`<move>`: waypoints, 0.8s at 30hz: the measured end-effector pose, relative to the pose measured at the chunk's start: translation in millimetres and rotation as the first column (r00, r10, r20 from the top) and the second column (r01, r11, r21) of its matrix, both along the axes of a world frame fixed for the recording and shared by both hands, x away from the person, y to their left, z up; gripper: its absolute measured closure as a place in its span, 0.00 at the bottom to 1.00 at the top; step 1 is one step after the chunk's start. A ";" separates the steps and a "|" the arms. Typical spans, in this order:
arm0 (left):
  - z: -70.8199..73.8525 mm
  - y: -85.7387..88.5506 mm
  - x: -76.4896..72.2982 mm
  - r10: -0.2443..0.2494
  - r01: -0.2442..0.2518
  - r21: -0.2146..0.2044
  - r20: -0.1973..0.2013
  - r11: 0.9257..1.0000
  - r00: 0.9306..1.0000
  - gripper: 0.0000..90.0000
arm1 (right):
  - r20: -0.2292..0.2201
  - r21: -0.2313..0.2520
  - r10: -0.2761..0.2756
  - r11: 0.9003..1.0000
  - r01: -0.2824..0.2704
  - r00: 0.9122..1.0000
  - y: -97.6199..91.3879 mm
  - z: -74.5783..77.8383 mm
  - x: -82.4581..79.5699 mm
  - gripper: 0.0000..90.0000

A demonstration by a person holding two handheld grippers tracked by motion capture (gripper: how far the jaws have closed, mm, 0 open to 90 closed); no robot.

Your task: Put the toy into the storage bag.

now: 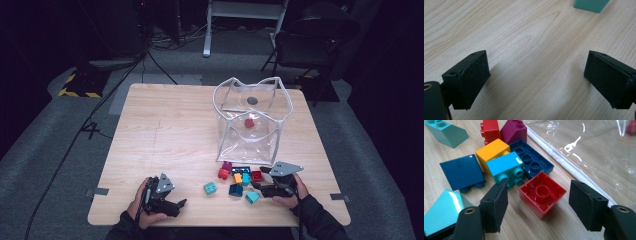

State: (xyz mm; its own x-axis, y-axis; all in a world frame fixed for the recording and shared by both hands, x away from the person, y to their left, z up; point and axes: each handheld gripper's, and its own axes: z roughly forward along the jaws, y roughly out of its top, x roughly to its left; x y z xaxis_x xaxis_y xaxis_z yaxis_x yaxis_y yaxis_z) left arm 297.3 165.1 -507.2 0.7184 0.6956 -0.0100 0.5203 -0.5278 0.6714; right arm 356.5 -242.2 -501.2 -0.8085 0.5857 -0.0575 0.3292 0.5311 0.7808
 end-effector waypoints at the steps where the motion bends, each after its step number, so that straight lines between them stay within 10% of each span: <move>1: 0.0 0.0 0.0 0.000 0.000 0.000 0.000 1.000 1.000 0.07 | -0.005 -0.003 0.004 1.000 -0.004 1.000 3.1 -1.1 1.4 0.36; 24: 0.0 0.0 -0.1 0.000 0.000 -0.001 0.000 1.000 1.000 0.07 | 0.010 -0.025 -0.041 0.999 0.041 0.999 -2.3 -2.1 1.3 0.53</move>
